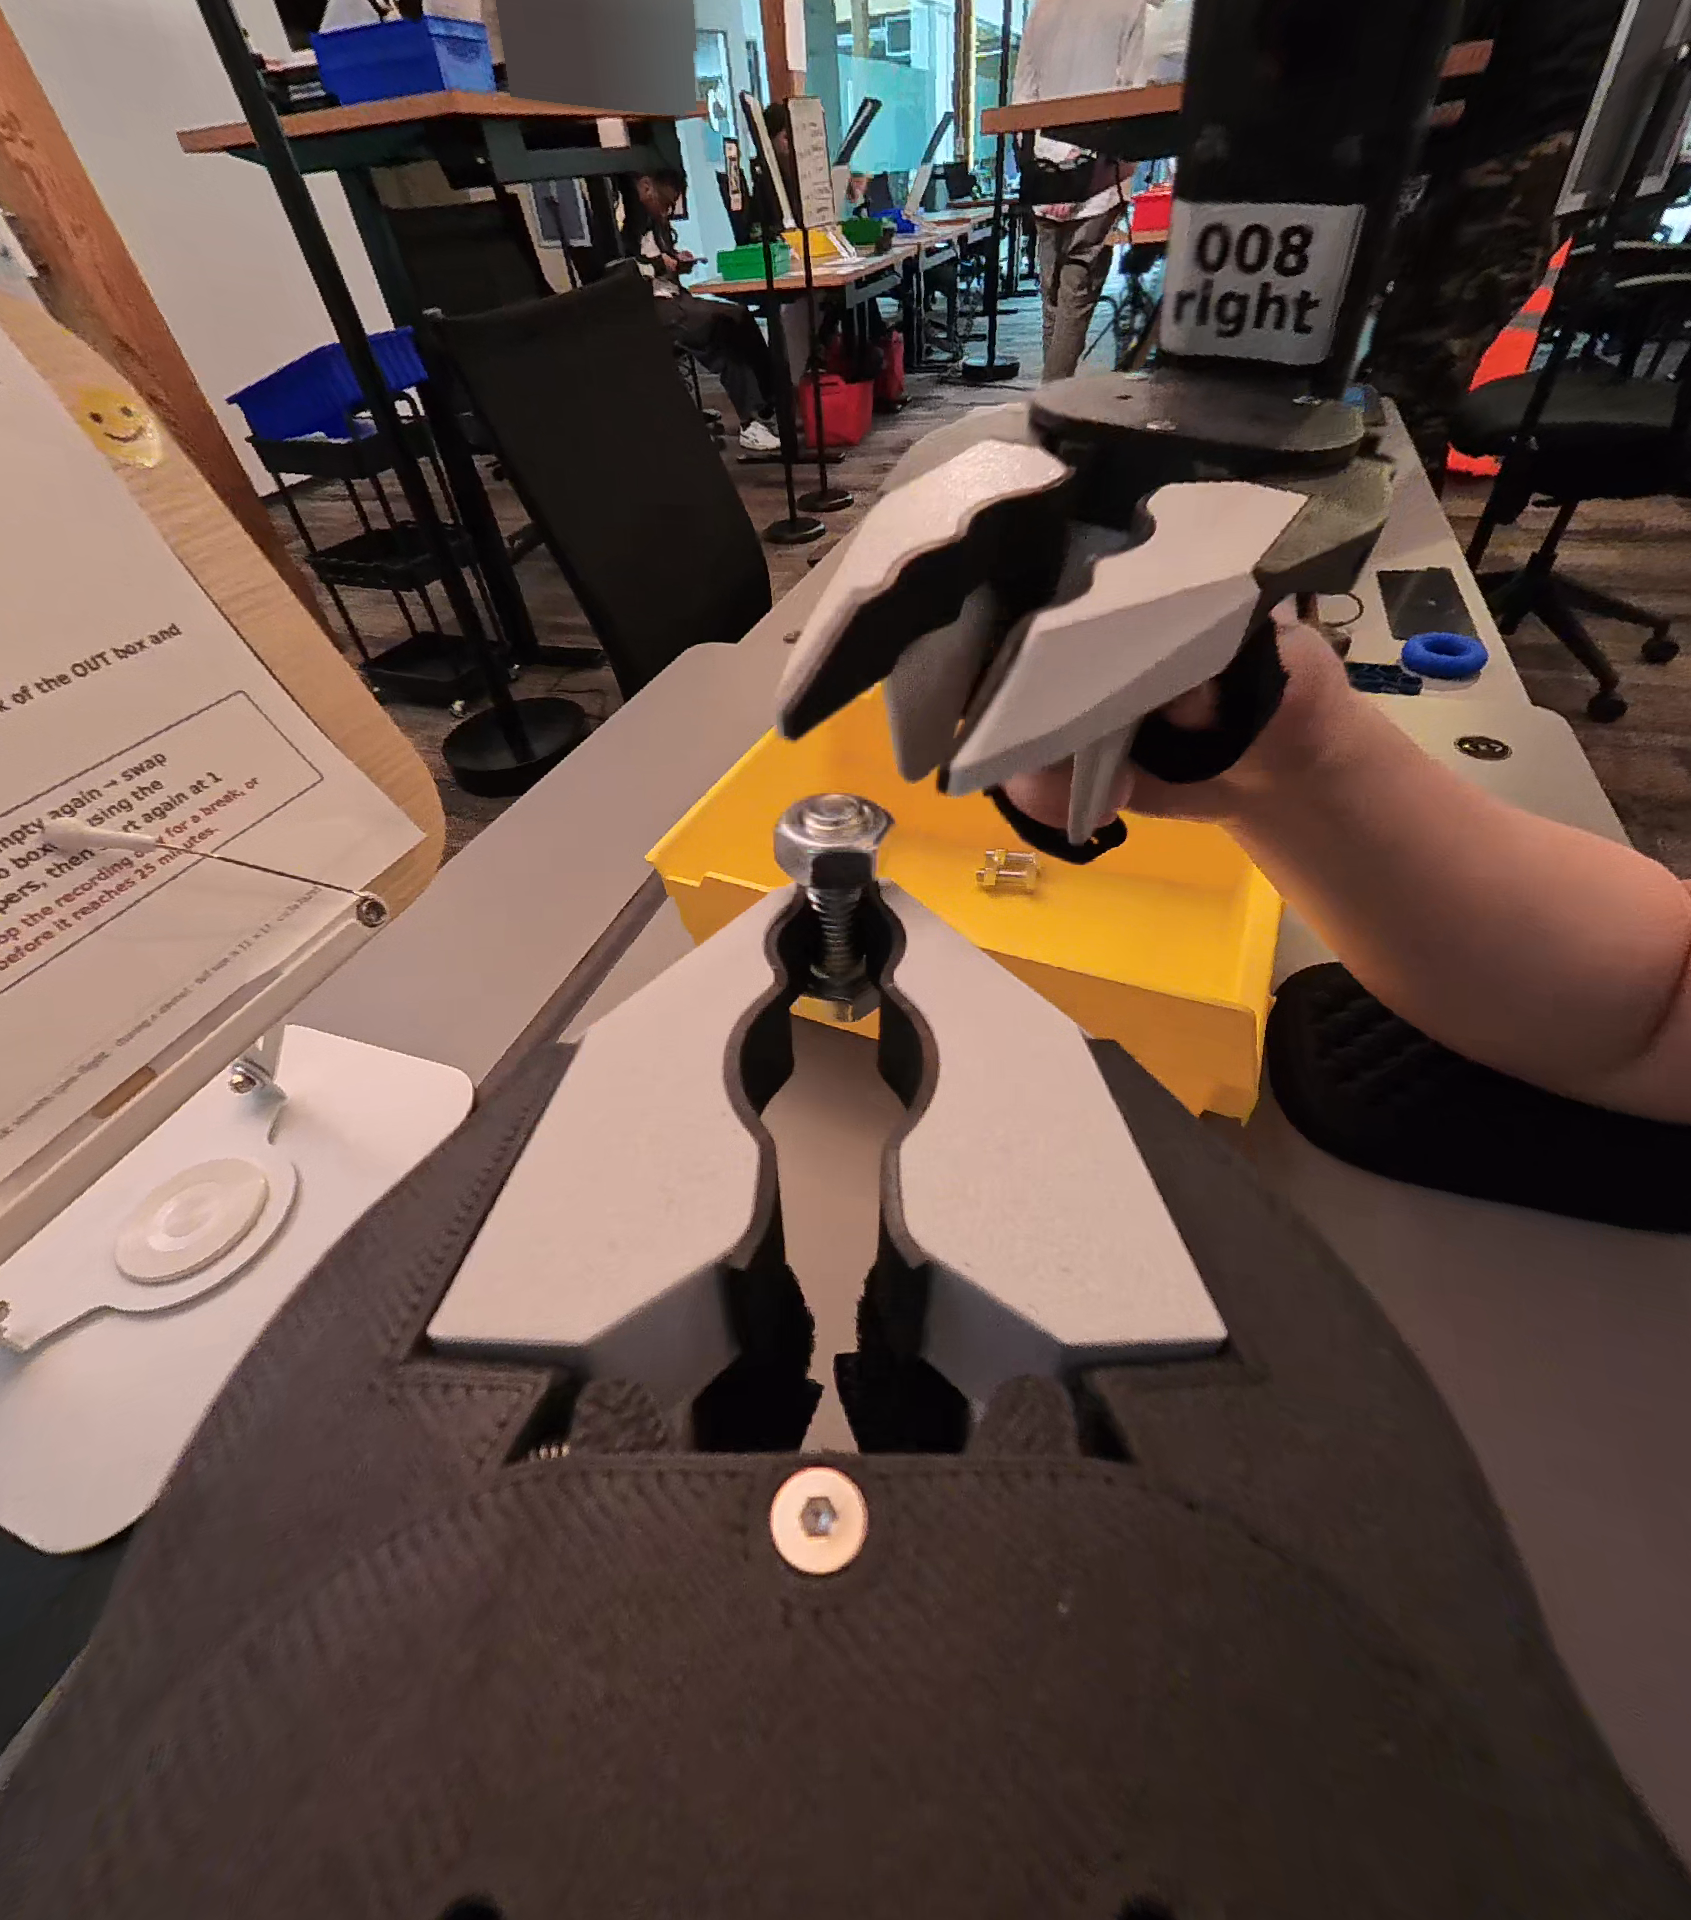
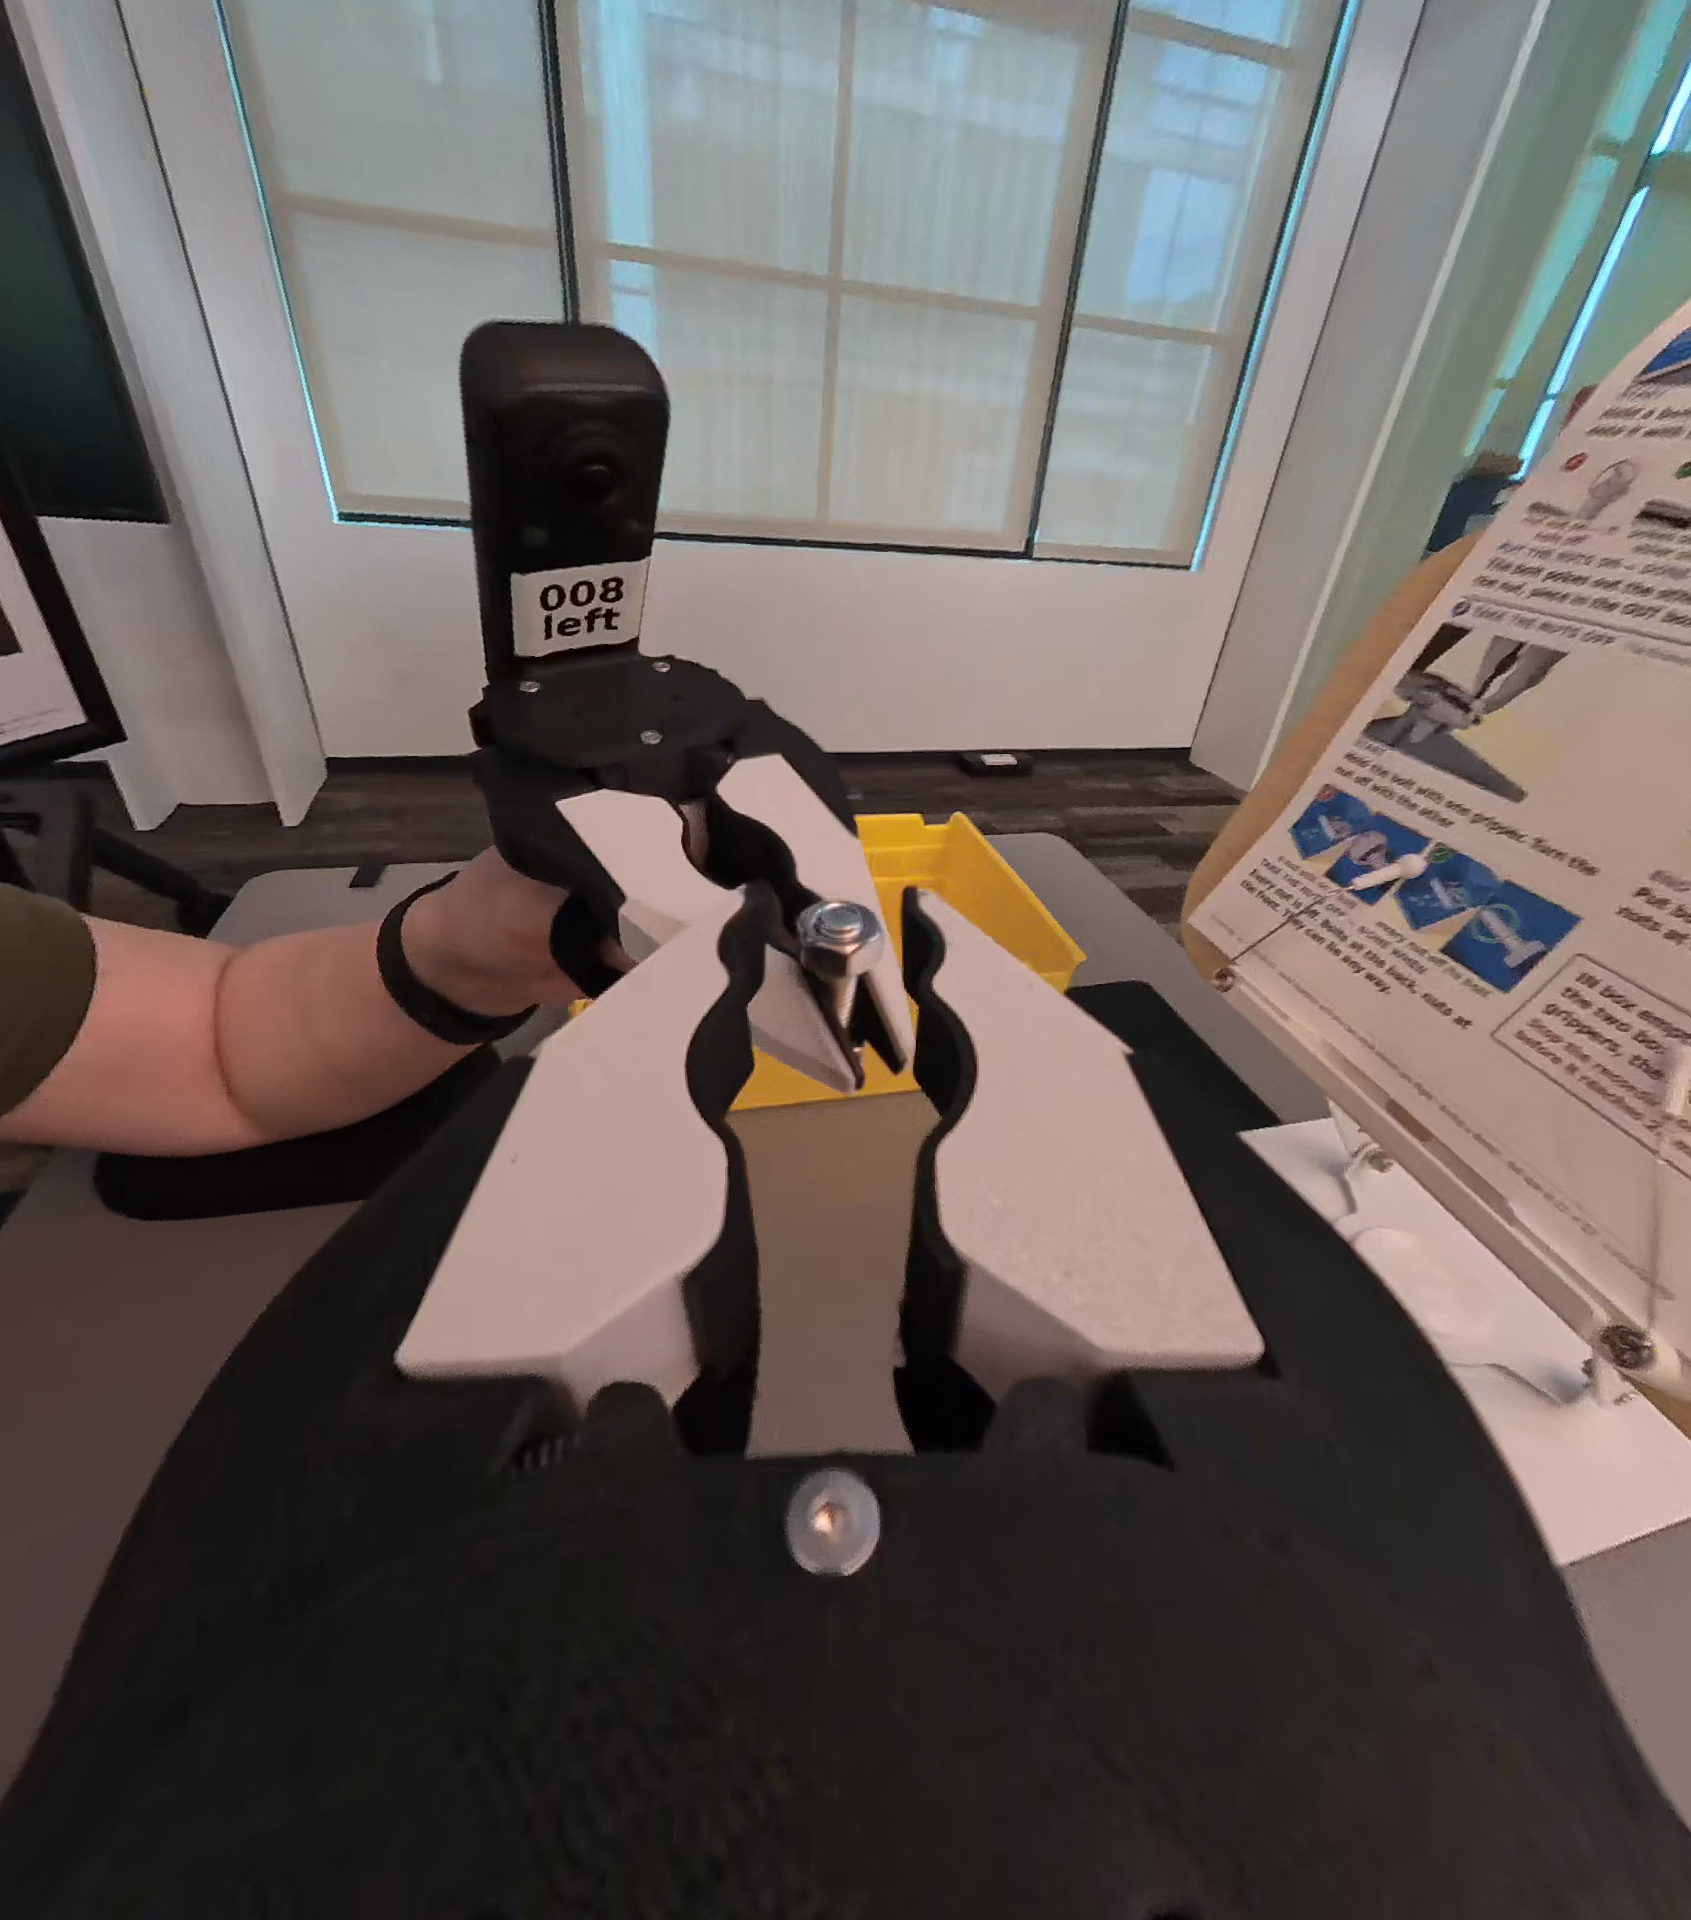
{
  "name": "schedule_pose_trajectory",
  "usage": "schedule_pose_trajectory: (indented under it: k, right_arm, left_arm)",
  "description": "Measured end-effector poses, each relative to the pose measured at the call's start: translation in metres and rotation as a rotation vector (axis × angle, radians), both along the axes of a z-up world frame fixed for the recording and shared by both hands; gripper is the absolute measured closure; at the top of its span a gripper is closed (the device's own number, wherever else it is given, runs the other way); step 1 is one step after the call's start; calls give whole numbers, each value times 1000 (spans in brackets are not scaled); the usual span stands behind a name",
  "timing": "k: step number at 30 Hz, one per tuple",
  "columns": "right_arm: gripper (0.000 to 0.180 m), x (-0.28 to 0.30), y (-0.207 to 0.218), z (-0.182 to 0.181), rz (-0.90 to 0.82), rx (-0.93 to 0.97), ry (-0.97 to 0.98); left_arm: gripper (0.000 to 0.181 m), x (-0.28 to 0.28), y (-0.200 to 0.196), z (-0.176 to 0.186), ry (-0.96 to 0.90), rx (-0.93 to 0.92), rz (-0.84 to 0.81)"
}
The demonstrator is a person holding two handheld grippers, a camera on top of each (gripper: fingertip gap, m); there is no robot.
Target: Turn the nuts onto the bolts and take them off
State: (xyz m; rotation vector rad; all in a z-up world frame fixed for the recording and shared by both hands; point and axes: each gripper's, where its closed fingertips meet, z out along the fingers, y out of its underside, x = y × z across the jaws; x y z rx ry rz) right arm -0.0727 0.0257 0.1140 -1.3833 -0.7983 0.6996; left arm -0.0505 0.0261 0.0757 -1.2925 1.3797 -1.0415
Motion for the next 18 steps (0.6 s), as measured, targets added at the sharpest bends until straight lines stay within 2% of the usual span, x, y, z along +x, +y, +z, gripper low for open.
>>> schedule_pose_trajectory:
  k: [1,6,10,12,14,16,18]
  right_arm:
    - [154,-2,1,-3,3,-10,-11]
    - [155,-6,2,-11,15,-30,-41]
    - [157,-4,-1,-10,24,-38,-49]
    - [175,-9,-16,-3,110,-8,-30]
    - [173,-1,-11,5,53,-2,9]
    - [160,6,-1,4,-12,-3,7]
    - [154,4,2,-2,-6,-27,4]
  left_arm:
    - [173,1,-2,0,1,-2,-13]
    - [173,1,-7,0,0,-20,-45]
    - [173,-2,3,1,-8,-19,9]
    - [173,-4,11,3,-17,-24,41]
    - [173,-5,8,4,-24,-43,13]
    - [173,-4,3,5,-25,-49,-5]
    - [173,-2,0,3,-15,-26,-12]
